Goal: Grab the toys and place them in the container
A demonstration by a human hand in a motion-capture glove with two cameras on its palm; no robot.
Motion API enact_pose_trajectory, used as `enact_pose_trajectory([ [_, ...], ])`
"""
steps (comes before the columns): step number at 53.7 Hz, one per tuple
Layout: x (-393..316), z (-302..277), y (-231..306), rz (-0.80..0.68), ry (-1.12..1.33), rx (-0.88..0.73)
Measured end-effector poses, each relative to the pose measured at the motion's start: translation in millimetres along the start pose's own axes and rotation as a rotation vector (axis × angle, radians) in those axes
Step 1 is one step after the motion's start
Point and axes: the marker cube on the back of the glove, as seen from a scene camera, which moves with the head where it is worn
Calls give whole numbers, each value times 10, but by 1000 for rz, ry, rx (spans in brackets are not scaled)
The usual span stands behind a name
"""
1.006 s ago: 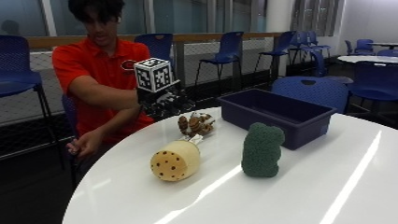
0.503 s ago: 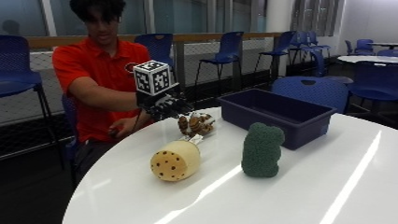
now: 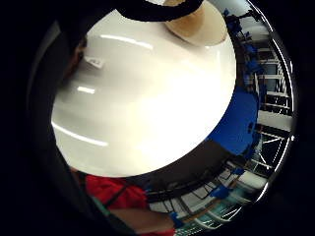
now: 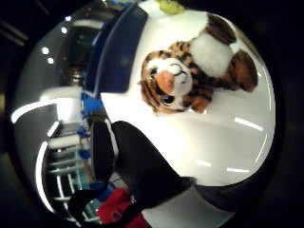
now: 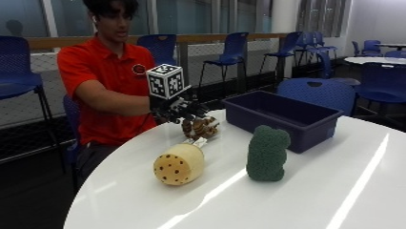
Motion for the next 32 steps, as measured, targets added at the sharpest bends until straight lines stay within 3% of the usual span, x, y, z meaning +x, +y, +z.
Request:
enact_pose_trajectory([
  [20, -509, 211, -443, 9, 122, 4],
  [32, -469, 505, -527, 71, 143, -117],
])
